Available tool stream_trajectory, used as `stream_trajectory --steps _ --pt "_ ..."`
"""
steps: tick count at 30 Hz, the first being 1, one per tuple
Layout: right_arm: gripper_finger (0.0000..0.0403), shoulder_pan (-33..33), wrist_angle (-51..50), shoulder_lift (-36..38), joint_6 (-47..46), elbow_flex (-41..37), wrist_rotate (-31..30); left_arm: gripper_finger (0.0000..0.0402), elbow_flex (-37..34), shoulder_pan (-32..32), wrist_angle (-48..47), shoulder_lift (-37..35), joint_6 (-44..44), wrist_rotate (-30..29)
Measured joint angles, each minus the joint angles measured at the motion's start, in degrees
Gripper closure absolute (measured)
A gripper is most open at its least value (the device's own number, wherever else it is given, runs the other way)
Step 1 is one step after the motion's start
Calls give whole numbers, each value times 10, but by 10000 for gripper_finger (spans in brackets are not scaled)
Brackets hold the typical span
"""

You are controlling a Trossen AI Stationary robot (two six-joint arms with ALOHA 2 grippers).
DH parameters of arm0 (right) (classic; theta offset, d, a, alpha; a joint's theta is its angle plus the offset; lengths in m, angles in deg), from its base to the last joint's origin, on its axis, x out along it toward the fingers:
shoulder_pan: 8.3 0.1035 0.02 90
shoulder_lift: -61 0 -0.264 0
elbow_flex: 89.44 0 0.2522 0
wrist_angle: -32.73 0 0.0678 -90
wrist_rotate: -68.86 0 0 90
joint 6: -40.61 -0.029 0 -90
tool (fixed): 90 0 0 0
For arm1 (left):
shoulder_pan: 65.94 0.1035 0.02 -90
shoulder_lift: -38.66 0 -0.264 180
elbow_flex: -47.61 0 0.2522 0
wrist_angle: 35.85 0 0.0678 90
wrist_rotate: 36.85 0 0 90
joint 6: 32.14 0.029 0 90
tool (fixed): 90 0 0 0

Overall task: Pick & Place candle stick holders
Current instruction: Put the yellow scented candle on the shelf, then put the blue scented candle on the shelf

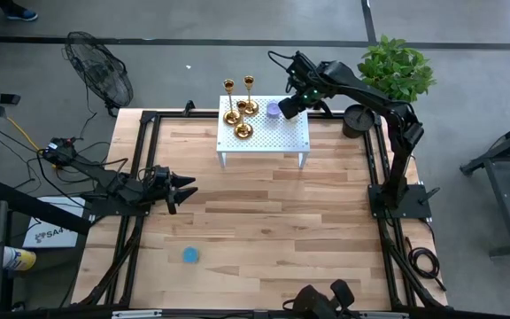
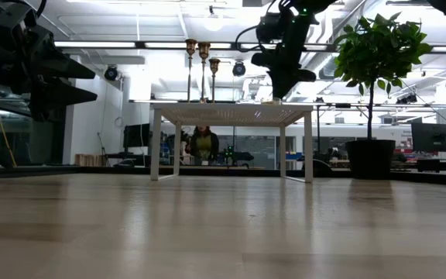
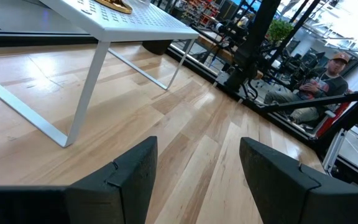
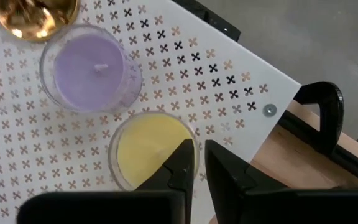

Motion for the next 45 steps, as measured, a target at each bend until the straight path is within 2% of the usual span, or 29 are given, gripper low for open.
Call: stream_trajectory --steps 8,14,19,28,37,41,45 --pt "332 0 12 0 -22 0 -25 177 0 0 0 0 0 0" --pt "276 0 15 19 -20 0 -27 176 0 0 0 0 0 0" --pt "235 0 3 42 -18 0 0 176 0 0 0 0 0 0" --pt "227 16 -42 102 -20 0 7 176 0 0 0 0 0 0" --pt "227 93 -85 166 -44 0 -65 176 0 0 1 0 0 0" --pt "226 148 -119 184 -63 0 -120 176 0 0 2 0 0 -1" --pt "226 208 -167 193 -100 0 -203 176 0 0 4 0 -14 -4"
